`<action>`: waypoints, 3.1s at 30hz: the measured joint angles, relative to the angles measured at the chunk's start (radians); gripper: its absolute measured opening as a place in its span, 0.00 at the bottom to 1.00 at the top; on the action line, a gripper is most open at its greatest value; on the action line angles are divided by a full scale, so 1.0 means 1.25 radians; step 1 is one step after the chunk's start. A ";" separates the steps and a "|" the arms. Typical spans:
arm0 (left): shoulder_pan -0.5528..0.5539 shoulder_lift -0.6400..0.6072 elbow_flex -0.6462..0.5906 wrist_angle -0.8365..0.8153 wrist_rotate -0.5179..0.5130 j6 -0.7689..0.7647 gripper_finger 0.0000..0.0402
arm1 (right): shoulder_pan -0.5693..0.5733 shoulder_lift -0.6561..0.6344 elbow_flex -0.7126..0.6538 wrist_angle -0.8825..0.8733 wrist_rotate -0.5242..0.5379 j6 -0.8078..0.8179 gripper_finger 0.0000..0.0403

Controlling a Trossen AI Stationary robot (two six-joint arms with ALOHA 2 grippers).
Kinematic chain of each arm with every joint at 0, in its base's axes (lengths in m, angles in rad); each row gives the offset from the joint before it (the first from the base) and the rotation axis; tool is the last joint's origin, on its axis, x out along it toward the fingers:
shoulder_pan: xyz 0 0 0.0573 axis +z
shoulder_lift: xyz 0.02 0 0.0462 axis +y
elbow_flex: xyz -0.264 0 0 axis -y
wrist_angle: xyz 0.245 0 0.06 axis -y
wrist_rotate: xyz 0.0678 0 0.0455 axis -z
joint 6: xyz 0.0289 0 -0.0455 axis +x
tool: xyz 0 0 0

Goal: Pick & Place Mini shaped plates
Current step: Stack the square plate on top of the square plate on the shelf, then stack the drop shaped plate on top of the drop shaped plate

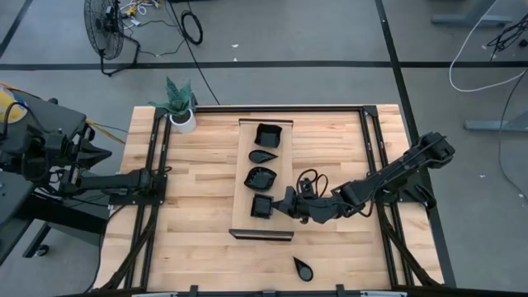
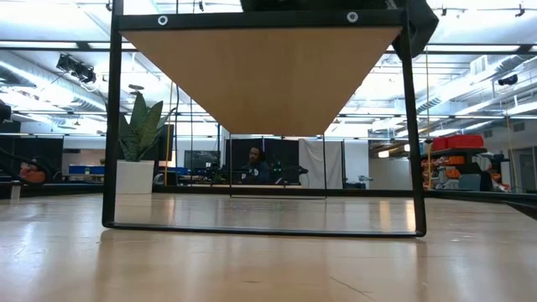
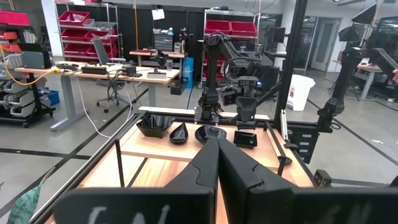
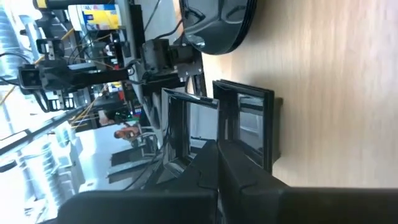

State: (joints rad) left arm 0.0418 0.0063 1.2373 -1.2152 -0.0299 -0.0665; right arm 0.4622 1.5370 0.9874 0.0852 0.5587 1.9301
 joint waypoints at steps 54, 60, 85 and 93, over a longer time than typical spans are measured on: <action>0.000 0.000 0.000 0.000 0.000 0.000 0.03 | 0.001 -0.022 -0.001 0.060 -0.019 -0.188 0.30; 0.000 0.000 0.000 0.000 0.000 0.000 0.03 | 0.001 -0.057 -0.001 0.054 -0.020 -0.336 0.29; 0.000 0.000 0.000 0.000 0.000 0.000 0.04 | 0.087 -0.249 -0.001 -0.228 -0.190 -1.048 0.29; 0.000 0.000 0.000 0.000 0.000 0.000 0.04 | 0.184 -0.219 -0.001 -0.230 -0.191 -1.108 0.29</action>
State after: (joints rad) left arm 0.0418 0.0062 1.2371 -1.2152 -0.0298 -0.0666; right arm 0.6926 1.2635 0.9867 -0.2030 0.3195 0.5455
